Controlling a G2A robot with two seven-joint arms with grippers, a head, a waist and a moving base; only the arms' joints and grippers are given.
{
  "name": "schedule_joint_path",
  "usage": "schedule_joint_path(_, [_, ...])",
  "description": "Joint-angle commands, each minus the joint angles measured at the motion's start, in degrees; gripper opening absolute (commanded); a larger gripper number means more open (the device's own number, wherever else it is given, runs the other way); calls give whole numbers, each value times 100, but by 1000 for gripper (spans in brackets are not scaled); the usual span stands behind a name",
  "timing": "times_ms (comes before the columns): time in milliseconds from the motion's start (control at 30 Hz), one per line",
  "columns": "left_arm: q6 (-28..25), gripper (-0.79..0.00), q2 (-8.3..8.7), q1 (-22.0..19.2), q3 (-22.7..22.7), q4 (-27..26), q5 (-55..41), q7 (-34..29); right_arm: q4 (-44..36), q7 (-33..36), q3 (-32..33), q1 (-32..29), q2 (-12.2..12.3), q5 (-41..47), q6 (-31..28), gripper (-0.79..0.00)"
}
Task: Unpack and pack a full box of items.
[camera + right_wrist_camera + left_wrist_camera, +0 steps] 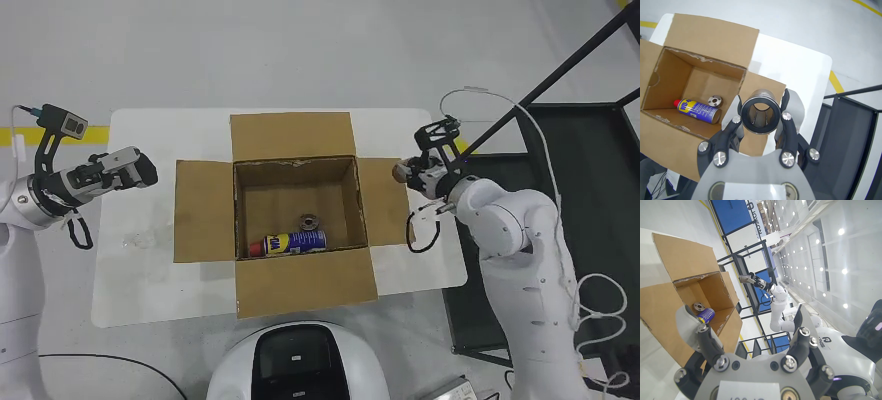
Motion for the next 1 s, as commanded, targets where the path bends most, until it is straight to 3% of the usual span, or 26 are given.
schedule_joint_path(0, [0,0,0,0,0,0,0,0,306,-35,185,26,21,114,-53,-785])
schedule_joint_path(233, [0,0,0,0,0,0,0,0,1507,-279,288,311,74,109,-221,-785])
schedule_joint_path(467, [0,0,0,0,0,0,0,0,2711,-488,-62,777,89,-160,-320,-785])
schedule_joint_path(967, [0,0,0,0,0,0,0,0,4848,-1599,-847,1746,-28,-401,189,-785])
